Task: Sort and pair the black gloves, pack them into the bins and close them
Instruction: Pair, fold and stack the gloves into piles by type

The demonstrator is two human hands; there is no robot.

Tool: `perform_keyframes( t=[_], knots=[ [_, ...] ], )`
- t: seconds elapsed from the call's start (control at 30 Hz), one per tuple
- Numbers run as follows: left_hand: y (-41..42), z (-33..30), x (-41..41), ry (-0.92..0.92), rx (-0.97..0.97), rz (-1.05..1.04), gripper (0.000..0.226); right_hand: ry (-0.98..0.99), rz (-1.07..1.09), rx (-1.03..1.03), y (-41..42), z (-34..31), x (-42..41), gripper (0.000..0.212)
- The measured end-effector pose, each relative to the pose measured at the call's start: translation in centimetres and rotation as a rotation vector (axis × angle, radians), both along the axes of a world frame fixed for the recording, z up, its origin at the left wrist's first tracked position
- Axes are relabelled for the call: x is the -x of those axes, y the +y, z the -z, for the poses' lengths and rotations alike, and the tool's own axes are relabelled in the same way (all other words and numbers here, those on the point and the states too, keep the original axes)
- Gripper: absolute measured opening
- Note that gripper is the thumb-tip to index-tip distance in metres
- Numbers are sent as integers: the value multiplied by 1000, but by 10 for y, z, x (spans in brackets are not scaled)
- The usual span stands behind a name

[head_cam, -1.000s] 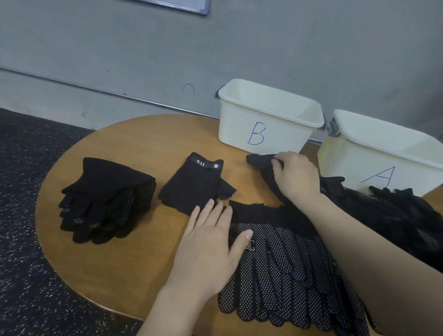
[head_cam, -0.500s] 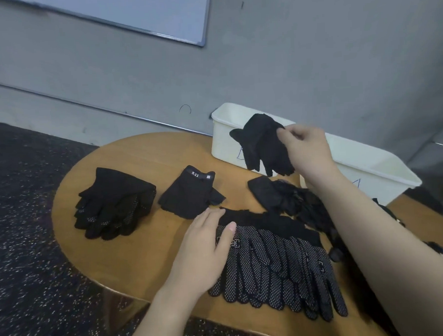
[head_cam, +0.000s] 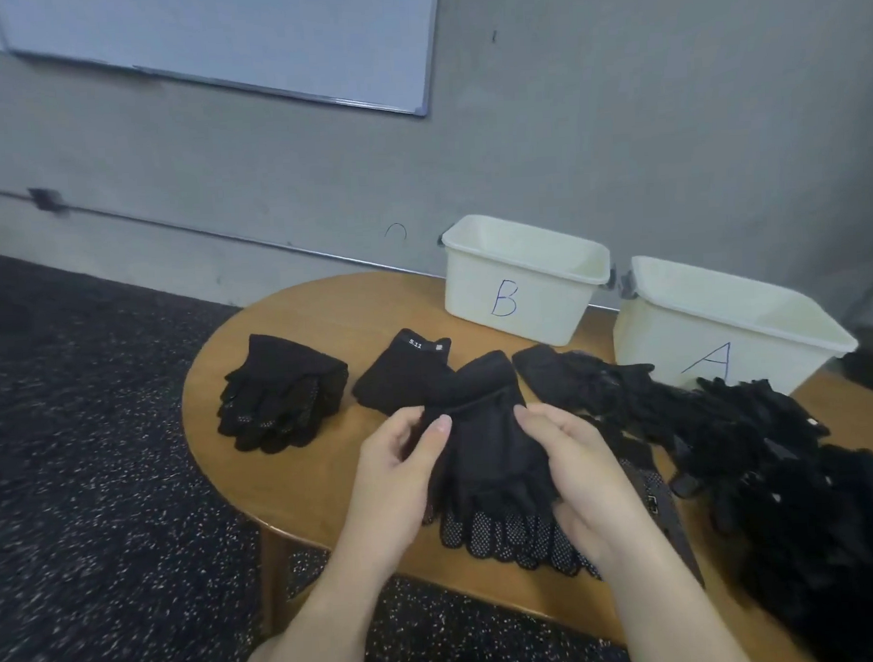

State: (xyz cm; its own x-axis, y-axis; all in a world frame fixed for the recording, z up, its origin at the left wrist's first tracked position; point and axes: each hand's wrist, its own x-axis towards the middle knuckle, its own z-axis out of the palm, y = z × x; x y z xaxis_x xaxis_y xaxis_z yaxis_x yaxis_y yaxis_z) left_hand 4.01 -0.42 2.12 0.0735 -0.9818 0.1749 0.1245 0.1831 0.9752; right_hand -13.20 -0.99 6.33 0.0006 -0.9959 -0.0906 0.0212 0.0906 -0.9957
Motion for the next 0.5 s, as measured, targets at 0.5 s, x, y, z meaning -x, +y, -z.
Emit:
perform_keyframes(
  t=[0.5],
  knots=[
    [-34, 14, -5, -670, -111, -78, 18, 545, 8, 87, -25, 40, 35, 9]
  ],
)
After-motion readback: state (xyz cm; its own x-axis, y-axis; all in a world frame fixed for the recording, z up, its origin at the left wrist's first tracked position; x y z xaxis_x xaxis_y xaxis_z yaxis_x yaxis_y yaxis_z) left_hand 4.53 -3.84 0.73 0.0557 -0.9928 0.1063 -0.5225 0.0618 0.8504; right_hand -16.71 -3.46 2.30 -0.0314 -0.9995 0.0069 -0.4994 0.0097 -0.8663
